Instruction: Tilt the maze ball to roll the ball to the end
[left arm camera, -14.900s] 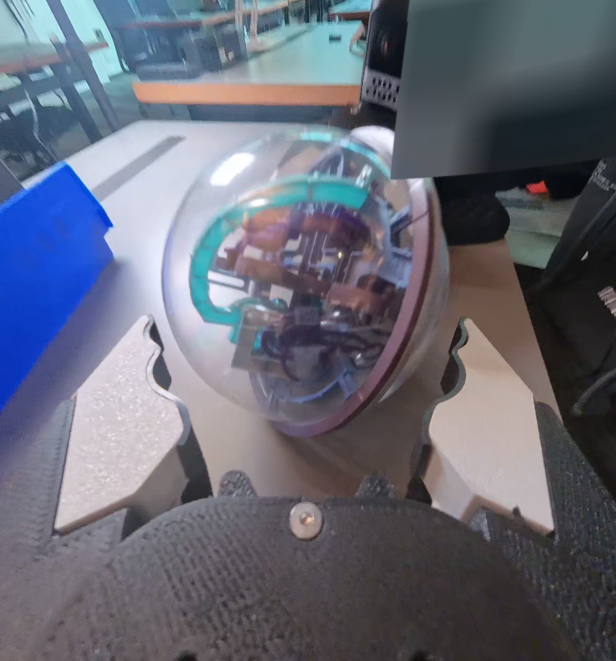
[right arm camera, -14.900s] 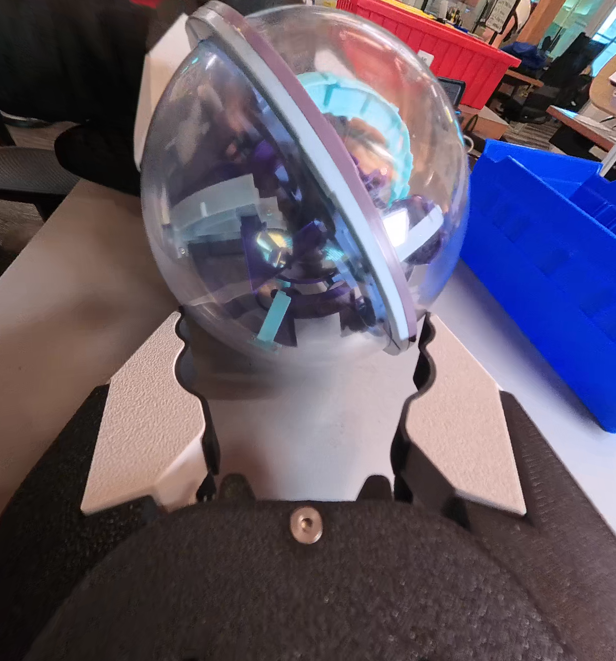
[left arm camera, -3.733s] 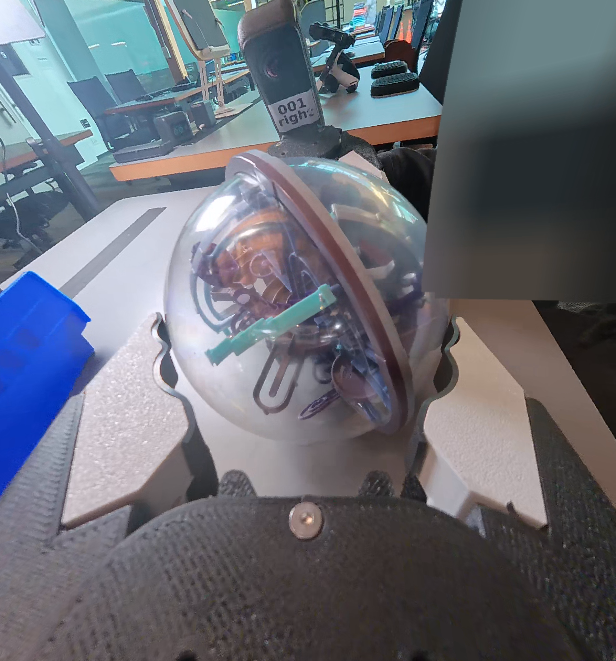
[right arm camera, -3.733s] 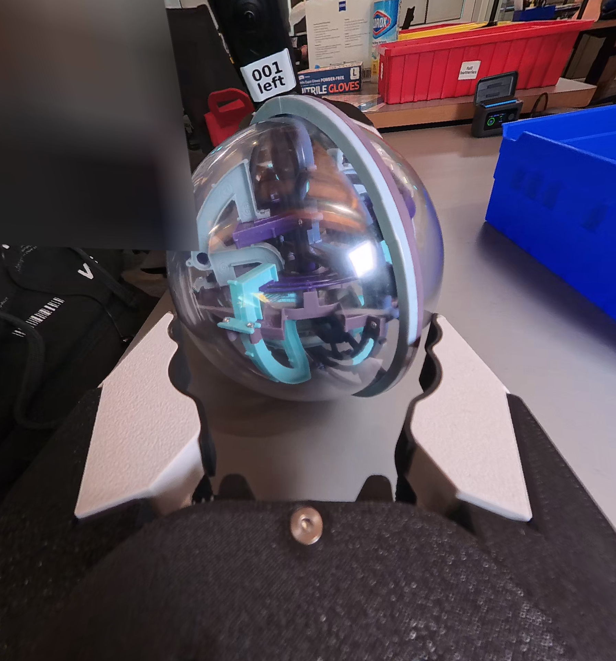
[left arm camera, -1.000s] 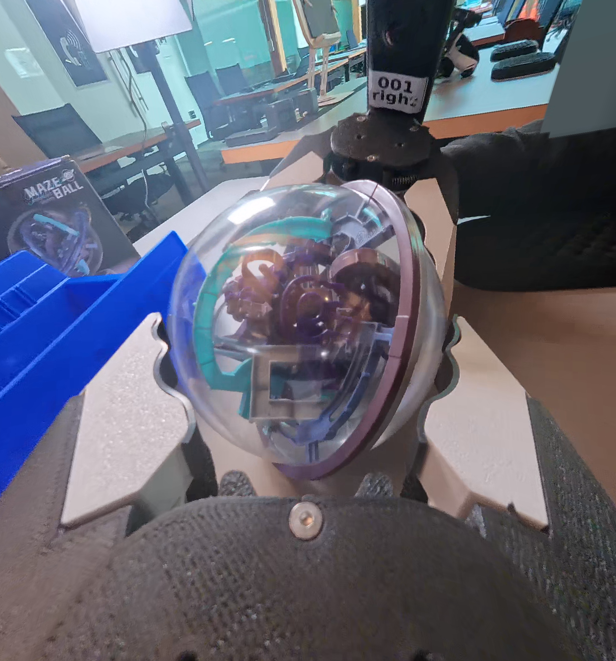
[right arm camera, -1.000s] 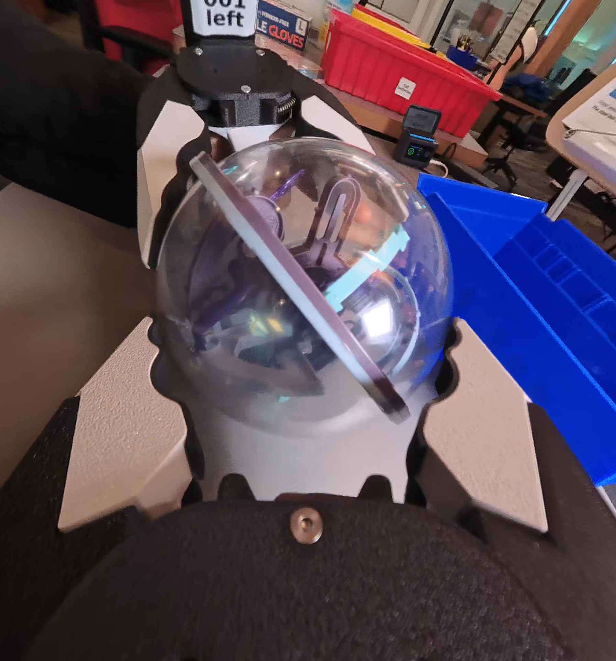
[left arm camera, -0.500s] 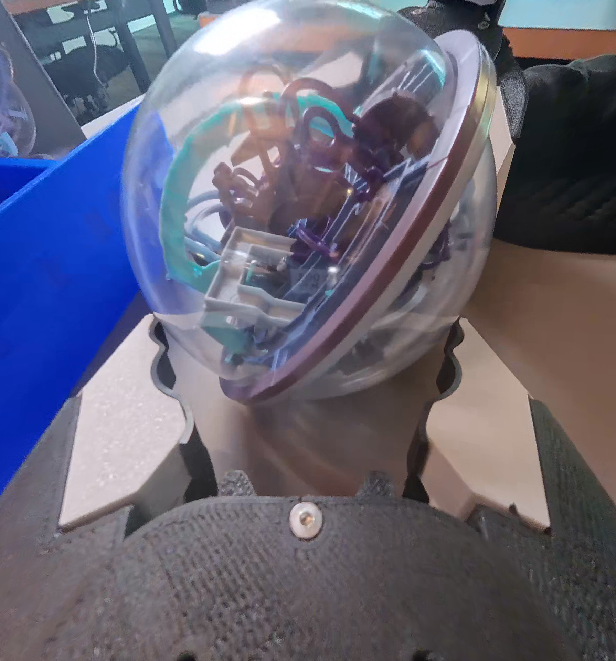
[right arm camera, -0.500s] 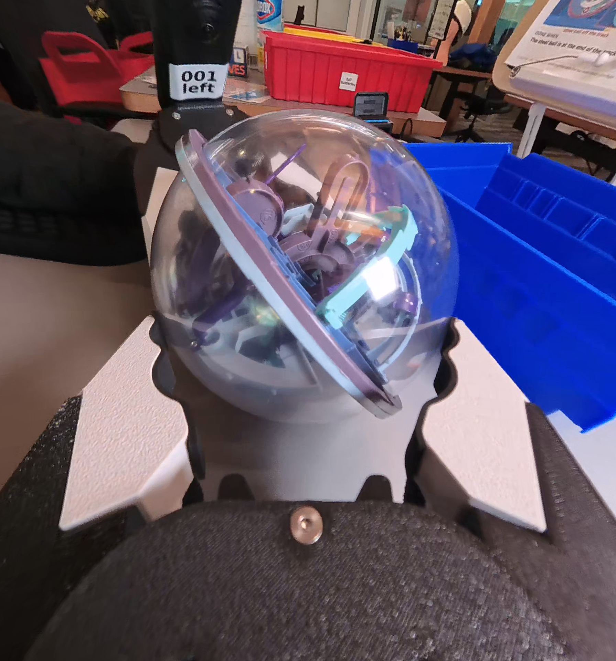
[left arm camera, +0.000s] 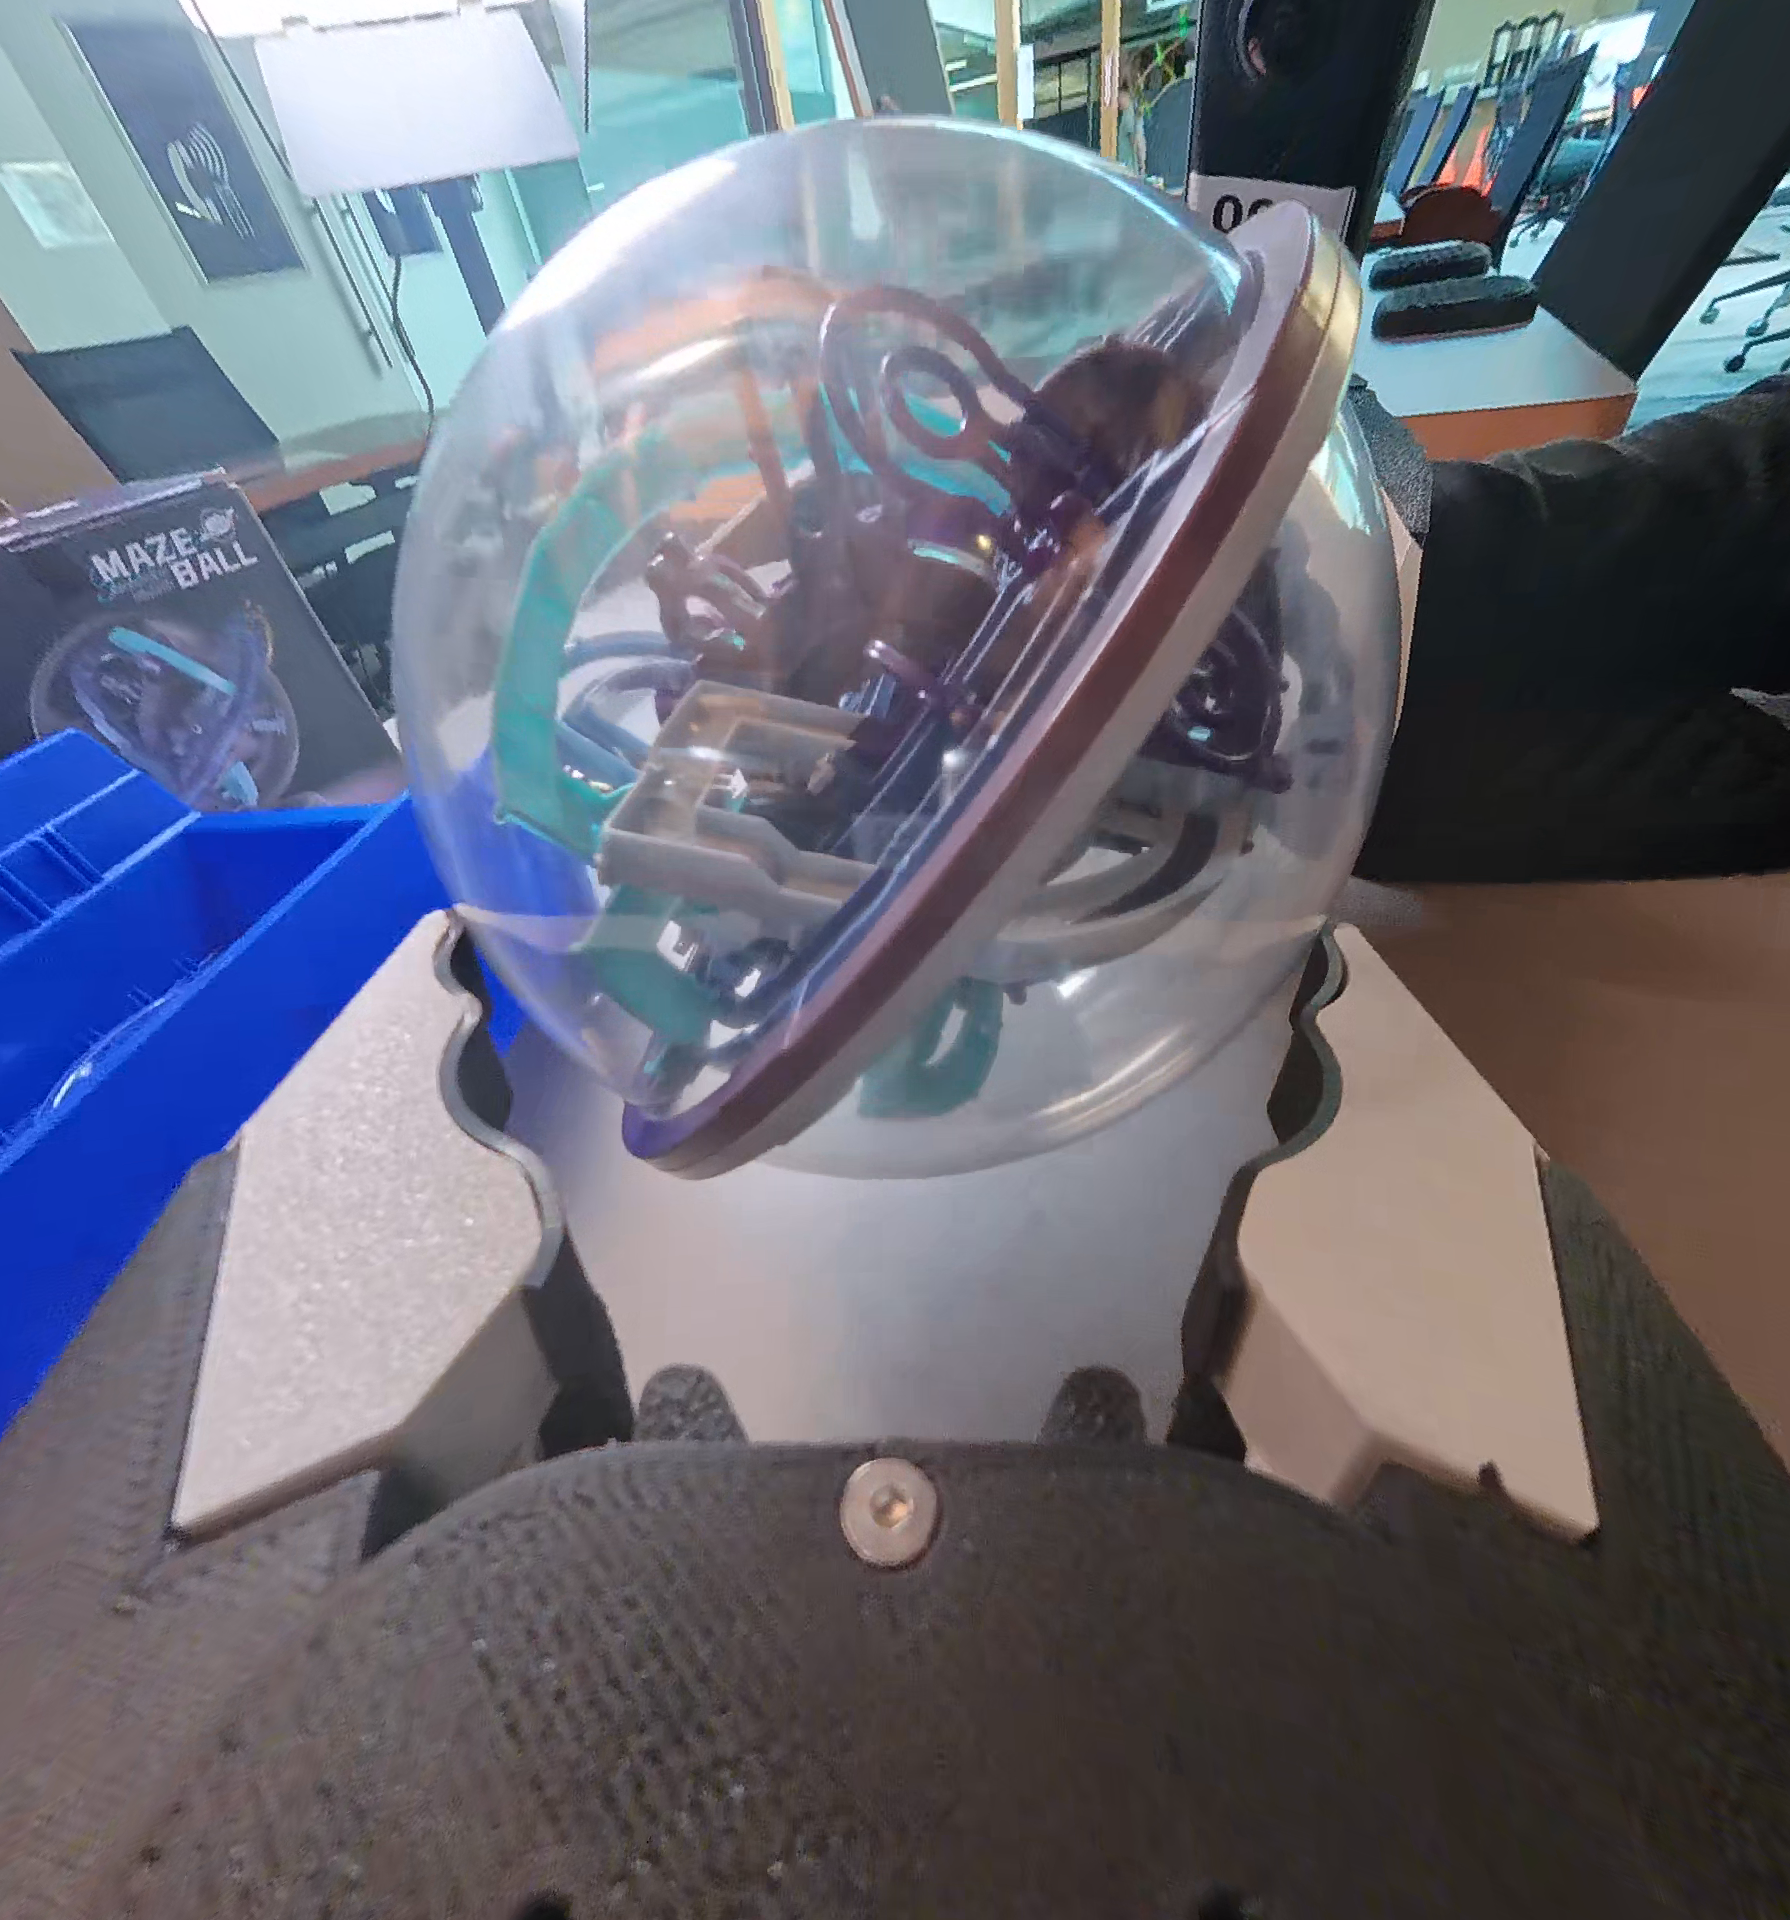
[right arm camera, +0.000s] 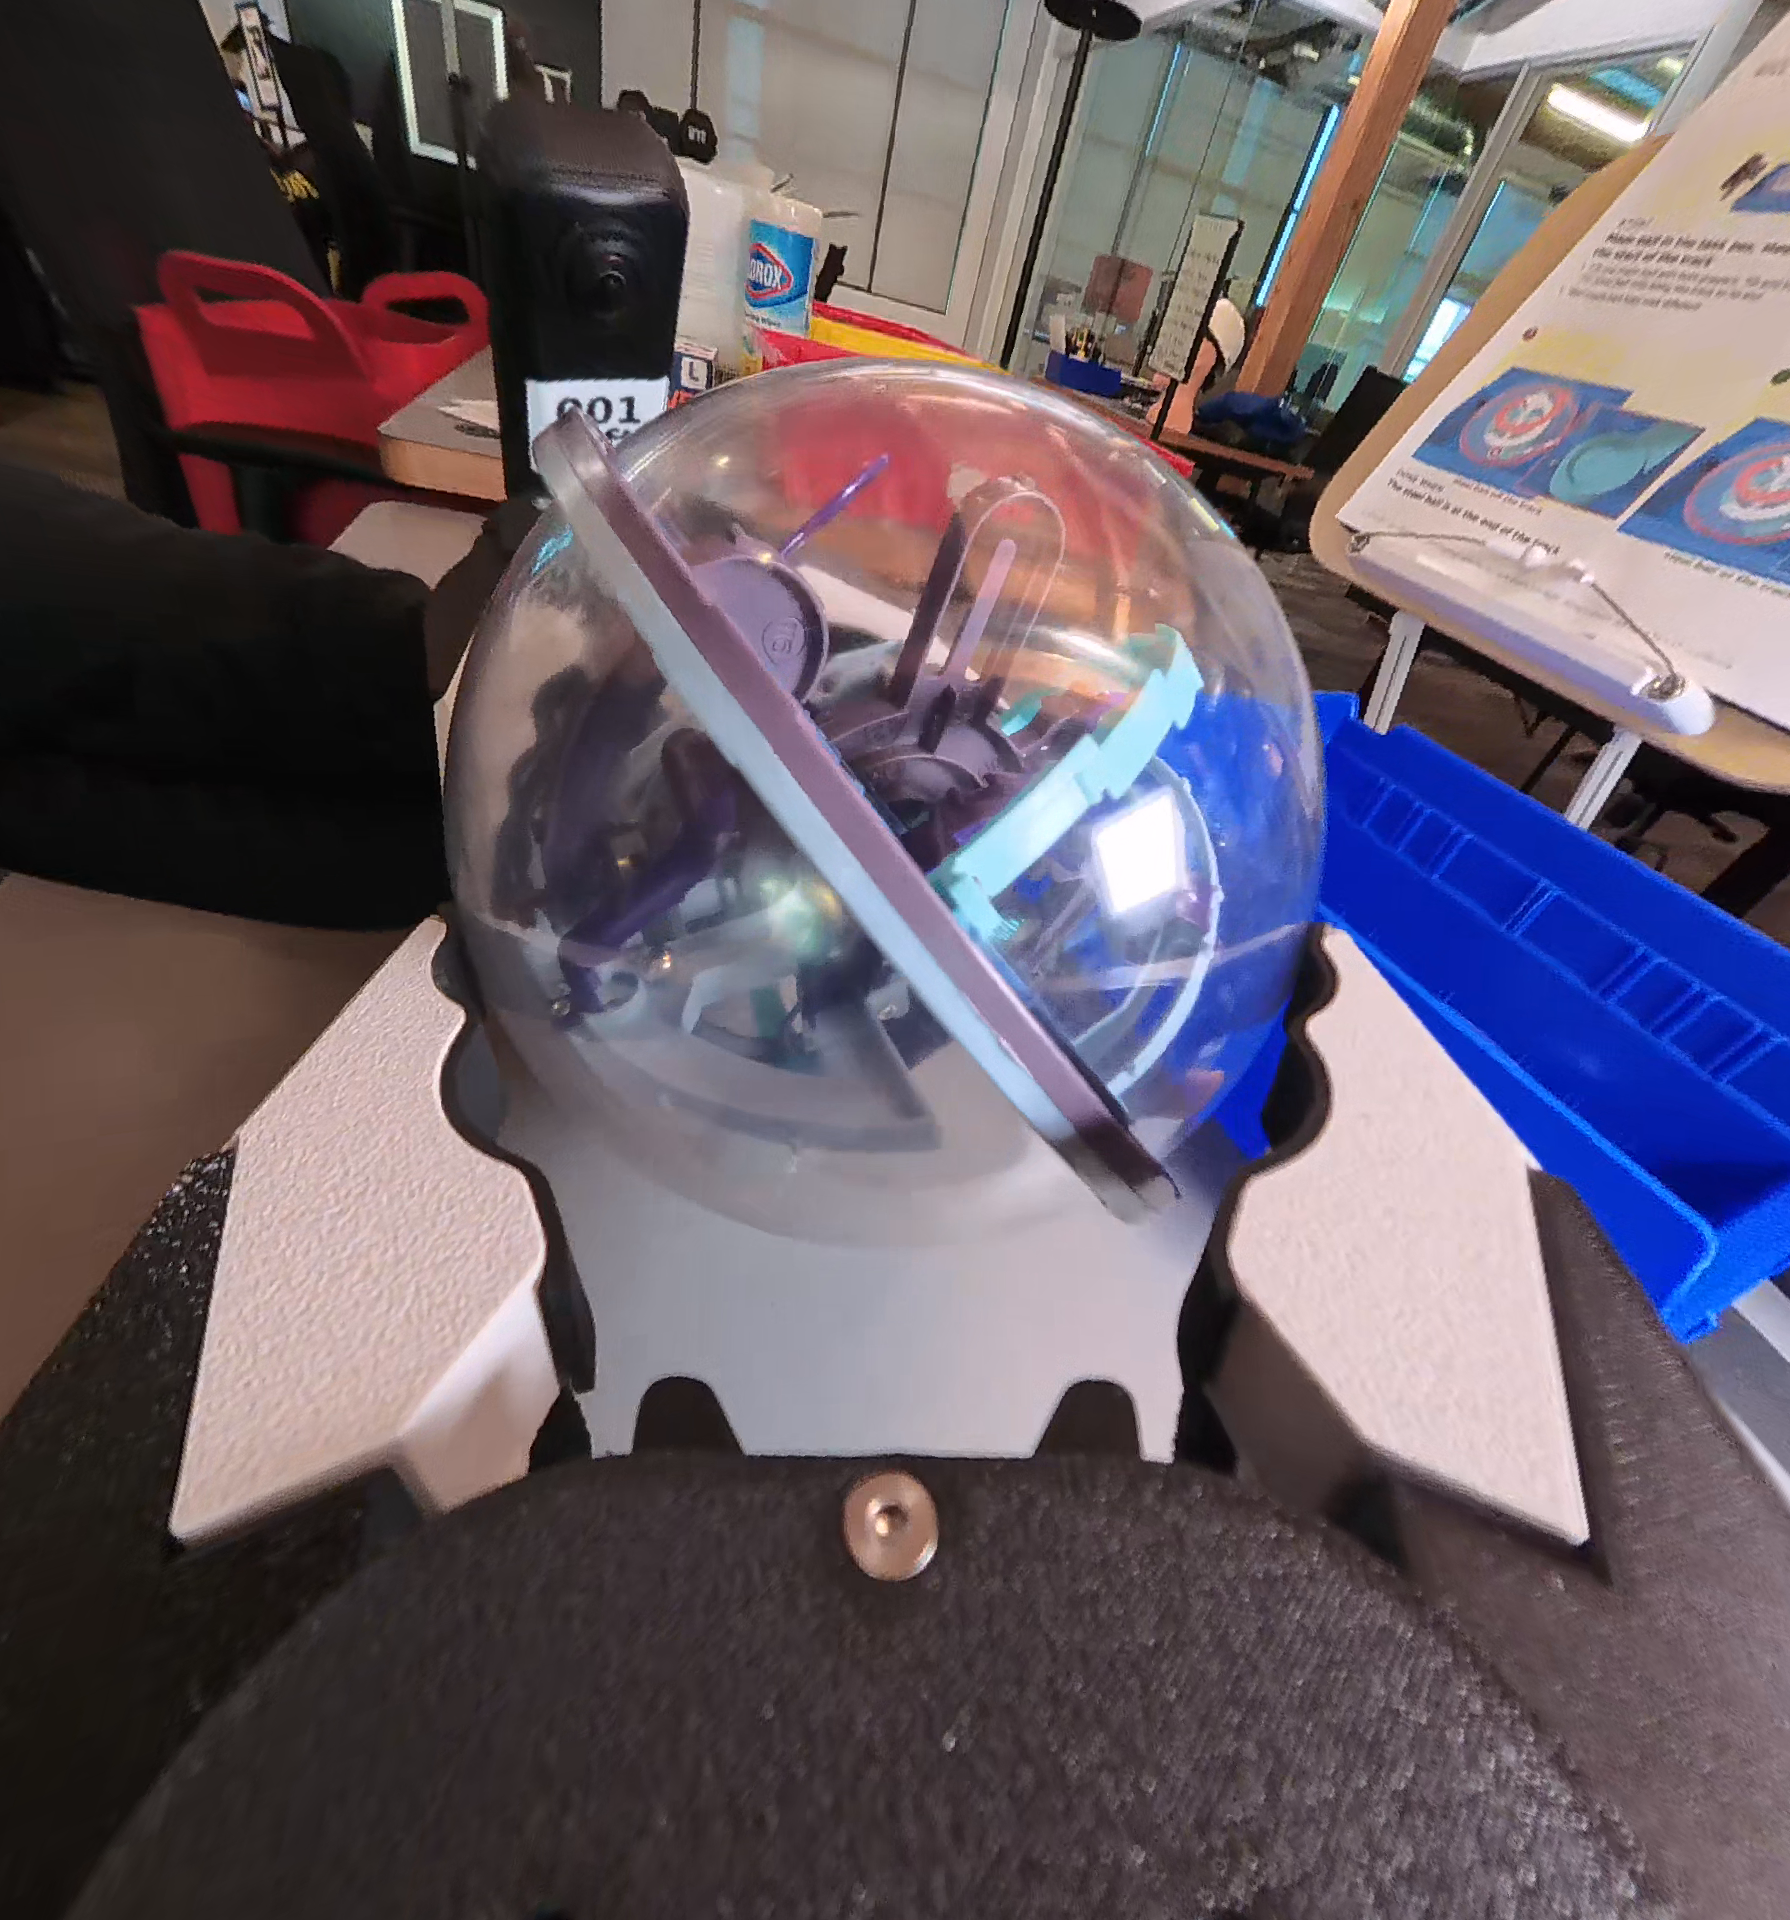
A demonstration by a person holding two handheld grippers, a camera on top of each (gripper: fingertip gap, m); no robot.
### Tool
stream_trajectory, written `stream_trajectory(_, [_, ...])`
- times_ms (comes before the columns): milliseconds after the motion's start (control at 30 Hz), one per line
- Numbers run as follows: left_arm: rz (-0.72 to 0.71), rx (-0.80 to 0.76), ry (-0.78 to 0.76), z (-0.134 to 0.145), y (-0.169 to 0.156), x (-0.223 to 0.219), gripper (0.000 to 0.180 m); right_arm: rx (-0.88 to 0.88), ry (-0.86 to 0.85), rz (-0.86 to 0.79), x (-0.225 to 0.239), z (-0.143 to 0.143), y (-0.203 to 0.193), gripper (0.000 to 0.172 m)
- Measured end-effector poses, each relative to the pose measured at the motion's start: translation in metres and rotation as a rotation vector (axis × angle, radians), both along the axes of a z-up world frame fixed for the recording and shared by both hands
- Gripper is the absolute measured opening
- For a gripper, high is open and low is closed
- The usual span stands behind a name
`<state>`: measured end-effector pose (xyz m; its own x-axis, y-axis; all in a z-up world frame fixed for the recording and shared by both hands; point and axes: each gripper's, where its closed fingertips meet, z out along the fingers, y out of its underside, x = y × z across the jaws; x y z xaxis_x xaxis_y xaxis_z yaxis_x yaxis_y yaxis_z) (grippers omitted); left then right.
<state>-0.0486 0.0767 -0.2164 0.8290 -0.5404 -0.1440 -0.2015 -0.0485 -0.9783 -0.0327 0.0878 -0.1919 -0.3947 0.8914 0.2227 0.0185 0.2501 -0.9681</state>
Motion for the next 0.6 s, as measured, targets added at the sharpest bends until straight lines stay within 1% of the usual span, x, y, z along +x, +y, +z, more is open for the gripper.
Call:
stream_trajectory(167, [-0.01, 0.026, 0.016, 0.005, -0.003, 0.0, 0.148, 0.053, 0.031, -0.006, 0.0, 0.009, -0.004, 0.147])
stream_trajectory(267, [-0.012, 0.041, 0.009, 0.01, -0.005, 0.0, 0.148, 0.057, 0.04, 0.002, 0.0, 0.012, -0.006, 0.147])
stream_trajectory(600, [0.009, 0.09, 0.051, 0.019, -0.008, 0.001, 0.148, 0.076, 0.045, 0.025, 0.002, 0.01, -0.006, 0.146])
